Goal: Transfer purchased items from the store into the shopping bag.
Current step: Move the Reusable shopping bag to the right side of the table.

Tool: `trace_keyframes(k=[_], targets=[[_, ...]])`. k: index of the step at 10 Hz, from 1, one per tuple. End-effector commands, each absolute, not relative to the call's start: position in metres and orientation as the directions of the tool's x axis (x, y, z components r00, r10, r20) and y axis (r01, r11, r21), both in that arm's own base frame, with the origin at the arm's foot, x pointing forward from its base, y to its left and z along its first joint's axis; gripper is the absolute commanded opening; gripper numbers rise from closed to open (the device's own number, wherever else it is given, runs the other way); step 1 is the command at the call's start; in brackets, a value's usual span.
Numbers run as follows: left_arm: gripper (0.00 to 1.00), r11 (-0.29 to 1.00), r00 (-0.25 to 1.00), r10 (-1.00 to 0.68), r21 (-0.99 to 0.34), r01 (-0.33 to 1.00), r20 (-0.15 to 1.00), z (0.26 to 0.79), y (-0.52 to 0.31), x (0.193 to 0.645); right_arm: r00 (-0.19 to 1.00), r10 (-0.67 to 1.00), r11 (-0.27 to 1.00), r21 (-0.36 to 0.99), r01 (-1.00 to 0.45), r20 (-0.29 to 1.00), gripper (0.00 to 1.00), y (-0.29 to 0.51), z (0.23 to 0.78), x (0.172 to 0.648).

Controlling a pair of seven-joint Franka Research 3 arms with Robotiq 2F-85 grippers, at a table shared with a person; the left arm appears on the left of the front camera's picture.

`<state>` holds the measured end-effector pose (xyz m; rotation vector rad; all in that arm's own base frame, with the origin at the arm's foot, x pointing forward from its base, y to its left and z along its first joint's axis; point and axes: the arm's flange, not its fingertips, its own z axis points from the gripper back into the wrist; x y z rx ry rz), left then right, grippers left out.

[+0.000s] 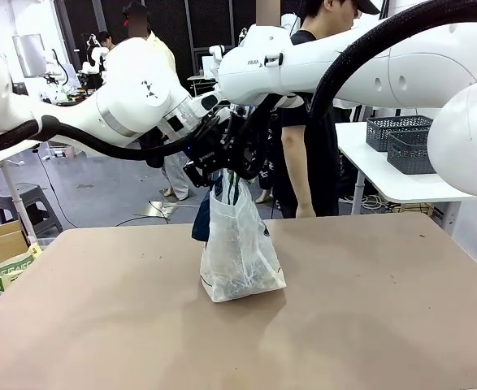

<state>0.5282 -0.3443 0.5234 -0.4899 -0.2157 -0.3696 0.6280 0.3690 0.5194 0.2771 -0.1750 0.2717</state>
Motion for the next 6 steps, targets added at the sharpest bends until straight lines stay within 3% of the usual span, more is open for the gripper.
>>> trace_keyframes(k=[1, 5, 6], targets=[[0.80, 0.840, 0.910, -0.291, -0.375, 0.391, 0.296, 0.5274, -0.3442, 0.5193, 0.950, 0.243, 0.910, 0.294, -0.294, 0.198, 0.00, 0.3731, 0.5246, 0.6357], [0.00, 0.856, 0.913, -0.238, -0.372, 0.359, 0.332, 0.5323, -0.3394, 0.5144, 0.950, 0.237, 0.910, 0.297, -0.290, 0.202, 0.00, 0.3710, 0.5273, 0.6359], [0.00, 0.857, 0.912, -0.235, -0.372, 0.357, 0.336, 0.5321, -0.3379, 0.5125, 0.950, 0.236, 0.909, 0.299, -0.290, 0.204, 0.00, 0.3703, 0.5282, 0.6360]])
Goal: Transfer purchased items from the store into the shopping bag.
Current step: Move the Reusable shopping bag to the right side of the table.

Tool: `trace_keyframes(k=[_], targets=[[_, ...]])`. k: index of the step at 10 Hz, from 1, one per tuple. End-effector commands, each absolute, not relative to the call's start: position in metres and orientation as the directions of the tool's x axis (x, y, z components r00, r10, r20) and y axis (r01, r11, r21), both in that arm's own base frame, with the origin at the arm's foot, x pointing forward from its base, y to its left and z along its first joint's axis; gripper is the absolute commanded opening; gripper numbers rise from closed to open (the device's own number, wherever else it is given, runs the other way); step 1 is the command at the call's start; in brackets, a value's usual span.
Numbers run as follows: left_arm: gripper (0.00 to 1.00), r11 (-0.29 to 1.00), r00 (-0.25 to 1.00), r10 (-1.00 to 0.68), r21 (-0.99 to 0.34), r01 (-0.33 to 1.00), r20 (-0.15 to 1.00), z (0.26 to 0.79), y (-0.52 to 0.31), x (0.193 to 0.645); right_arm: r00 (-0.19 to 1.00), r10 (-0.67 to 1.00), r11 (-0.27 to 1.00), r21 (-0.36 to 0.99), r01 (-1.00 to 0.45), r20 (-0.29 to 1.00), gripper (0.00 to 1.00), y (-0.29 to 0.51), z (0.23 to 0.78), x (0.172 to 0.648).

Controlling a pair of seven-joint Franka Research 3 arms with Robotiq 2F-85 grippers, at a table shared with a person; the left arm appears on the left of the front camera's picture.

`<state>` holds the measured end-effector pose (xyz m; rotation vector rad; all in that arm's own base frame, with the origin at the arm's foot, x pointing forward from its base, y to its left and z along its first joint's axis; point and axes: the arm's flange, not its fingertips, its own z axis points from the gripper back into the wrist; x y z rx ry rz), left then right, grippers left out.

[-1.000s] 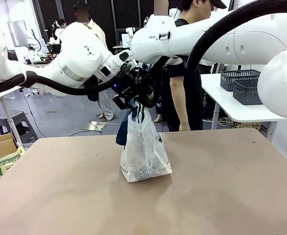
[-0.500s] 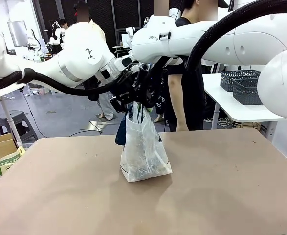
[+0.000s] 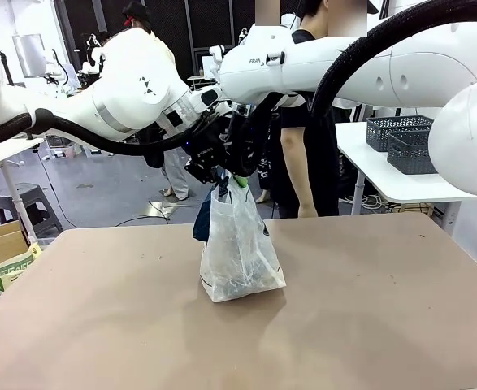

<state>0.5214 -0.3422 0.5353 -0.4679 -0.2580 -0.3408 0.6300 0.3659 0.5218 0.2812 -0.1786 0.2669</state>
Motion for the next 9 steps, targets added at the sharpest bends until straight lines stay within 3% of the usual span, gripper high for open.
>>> trace_keyframes(k=[1, 9], targets=[[0.00, 0.856, 0.913, -0.234, -0.375, 0.356, 0.333, 0.532, -0.336, 0.510, 0.950, 0.234, 0.909, 0.301, -0.289, 0.205, 0.00, 0.370, 0.529, 0.635], [0.00, 0.875, 0.905, -0.233, -0.329, 0.355, 0.357, 0.541, -0.324, 0.502, 0.945, 0.244, 0.899, 0.316, -0.305, 0.217, 0.00, 0.360, 0.532, 0.636]])
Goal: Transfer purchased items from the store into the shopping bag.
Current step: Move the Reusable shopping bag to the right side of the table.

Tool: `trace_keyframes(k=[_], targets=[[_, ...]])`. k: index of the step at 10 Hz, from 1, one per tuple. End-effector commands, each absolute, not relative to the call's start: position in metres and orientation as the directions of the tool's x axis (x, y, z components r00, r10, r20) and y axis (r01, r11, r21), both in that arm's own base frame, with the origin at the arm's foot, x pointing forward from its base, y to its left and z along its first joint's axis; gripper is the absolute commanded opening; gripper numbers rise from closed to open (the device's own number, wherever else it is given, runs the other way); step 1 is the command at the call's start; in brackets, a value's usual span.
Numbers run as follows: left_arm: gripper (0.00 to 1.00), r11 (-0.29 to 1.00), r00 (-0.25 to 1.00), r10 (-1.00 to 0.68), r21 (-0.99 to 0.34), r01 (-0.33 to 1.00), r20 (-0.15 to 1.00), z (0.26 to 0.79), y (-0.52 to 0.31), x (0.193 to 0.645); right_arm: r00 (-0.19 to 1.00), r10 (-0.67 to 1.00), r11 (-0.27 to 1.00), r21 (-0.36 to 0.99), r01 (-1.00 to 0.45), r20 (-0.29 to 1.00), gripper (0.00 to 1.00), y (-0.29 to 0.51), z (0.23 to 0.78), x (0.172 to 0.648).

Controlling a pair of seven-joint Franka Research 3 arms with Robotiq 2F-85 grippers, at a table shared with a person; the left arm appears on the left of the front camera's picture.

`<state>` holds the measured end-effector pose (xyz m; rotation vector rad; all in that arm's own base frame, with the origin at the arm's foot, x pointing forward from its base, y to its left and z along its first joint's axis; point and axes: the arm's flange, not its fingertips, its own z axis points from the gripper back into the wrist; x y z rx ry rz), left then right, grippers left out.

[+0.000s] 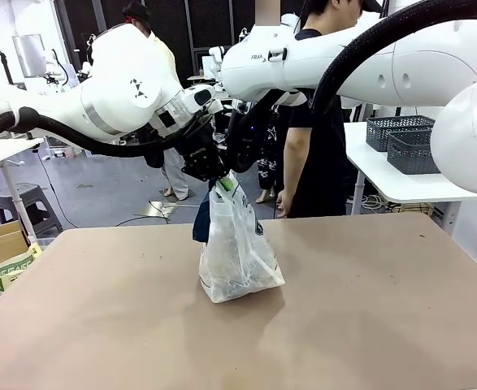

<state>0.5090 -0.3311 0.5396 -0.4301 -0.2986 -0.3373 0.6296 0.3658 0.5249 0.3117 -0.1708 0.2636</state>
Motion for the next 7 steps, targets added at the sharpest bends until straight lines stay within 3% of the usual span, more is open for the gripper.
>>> trace_keyframes(k=[1, 3, 4, 7], targets=[[0.00, 0.894, 0.907, -0.222, -0.298, 0.336, 0.358, 0.541, -0.326, 0.502, 0.940, 0.253, 0.900, 0.300, -0.315, 0.229, 0.00, 0.358, 0.532, 0.636], [0.00, 0.855, 0.902, -0.254, -0.354, 0.378, 0.350, 0.540, -0.331, 0.509, 0.925, 0.283, 0.884, 0.307, -0.354, 0.253, 0.00, 0.355, 0.534, 0.635], [0.00, 0.855, 0.902, -0.254, -0.354, 0.378, 0.350, 0.540, -0.331, 0.509, 0.914, 0.307, 0.862, 0.330, -0.385, 0.265, 0.09, 0.352, 0.535, 0.633], [0.00, 0.855, 0.902, -0.254, -0.354, 0.378, 0.350, 0.540, -0.331, 0.509, 0.895, 0.324, 0.832, 0.358, -0.424, 0.307, 0.67, 0.338, 0.545, 0.628]])
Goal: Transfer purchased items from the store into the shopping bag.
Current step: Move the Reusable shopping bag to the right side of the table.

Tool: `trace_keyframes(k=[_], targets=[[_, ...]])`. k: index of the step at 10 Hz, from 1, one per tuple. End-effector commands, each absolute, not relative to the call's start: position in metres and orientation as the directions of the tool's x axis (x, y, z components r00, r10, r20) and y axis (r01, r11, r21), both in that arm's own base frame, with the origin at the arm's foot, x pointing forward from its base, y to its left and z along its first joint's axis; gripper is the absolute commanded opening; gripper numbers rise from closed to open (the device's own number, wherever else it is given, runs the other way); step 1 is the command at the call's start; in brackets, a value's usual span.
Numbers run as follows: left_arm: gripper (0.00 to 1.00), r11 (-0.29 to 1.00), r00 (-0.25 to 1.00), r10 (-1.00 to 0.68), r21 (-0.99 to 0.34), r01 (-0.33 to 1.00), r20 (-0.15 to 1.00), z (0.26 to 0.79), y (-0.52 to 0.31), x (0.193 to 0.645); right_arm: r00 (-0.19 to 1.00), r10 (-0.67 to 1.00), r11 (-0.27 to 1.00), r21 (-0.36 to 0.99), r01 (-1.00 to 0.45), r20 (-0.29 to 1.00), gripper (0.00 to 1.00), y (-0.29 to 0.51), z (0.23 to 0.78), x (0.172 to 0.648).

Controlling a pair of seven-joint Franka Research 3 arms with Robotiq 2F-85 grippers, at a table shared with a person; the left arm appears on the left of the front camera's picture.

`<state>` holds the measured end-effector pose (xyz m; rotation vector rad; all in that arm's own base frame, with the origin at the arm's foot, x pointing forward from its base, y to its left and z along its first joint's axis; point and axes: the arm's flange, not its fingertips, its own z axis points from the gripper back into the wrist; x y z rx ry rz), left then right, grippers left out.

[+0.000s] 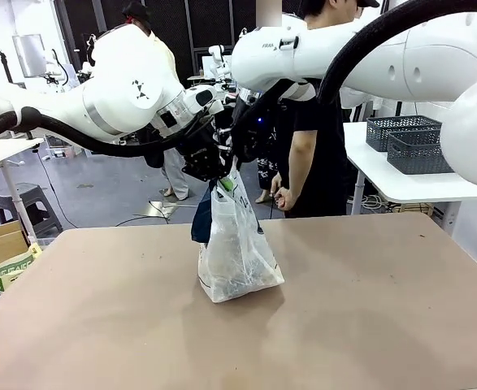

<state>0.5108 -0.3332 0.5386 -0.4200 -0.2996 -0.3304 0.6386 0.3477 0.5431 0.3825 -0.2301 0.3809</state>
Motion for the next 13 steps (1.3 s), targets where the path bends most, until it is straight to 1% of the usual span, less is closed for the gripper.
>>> trace_keyframes(k=[1, 2, 4, 7, 8, 10, 11, 13], targets=[[0.00, 0.855, 0.902, -0.254, -0.354, 0.378, 0.350, 0.540, -0.331, 0.509, 0.877, 0.356, 0.806, 0.369, -0.463, 0.323, 0.86, 0.333, 0.548, 0.627], [0.00, 0.855, 0.902, -0.254, -0.354, 0.378, 0.350, 0.540, -0.331, 0.509, 0.856, 0.381, 0.764, 0.403, -0.504, 0.349, 1.00, 0.322, 0.551, 0.627], [0.00, 0.855, 0.902, -0.254, -0.354, 0.378, 0.350, 0.540, -0.331, 0.509, 0.803, 0.444, 0.687, 0.424, -0.590, 0.398, 1.00, 0.294, 0.563, 0.623], [0.00, 0.855, 0.902, -0.254, -0.354, 0.378, 0.350, 0.540, -0.331, 0.509, 0.765, 0.523, 0.633, 0.430, -0.644, 0.376, 1.00, 0.245, 0.571, 0.610], [0.00, 0.855, 0.902, -0.254, -0.354, 0.378, 0.350, 0.540, -0.331, 0.509, 0.714, 0.574, 0.578, 0.420, -0.700, 0.400, 1.00, 0.225, 0.572, 0.607], [0.00, 0.855, 0.902, -0.254, -0.354, 0.378, 0.350, 0.540, -0.331, 0.509, 0.546, 0.687, 0.403, 0.375, -0.835, 0.479, 1.00, 0.188, 0.577, 0.591], [0.00, 0.855, 0.902, -0.254, -0.354, 0.378, 0.350, 0.540, -0.331, 0.509, 0.439, 0.725, 0.325, 0.298, -0.898, 0.531, 1.00, 0.173, 0.578, 0.582], [0.00, 0.855, 0.902, -0.254, -0.354, 0.378, 0.350, 0.540, -0.331, 0.509, 0.343, 0.722, 0.284, 0.195, -0.939, 0.601, 1.00, 0.148, 0.579, 0.574]])
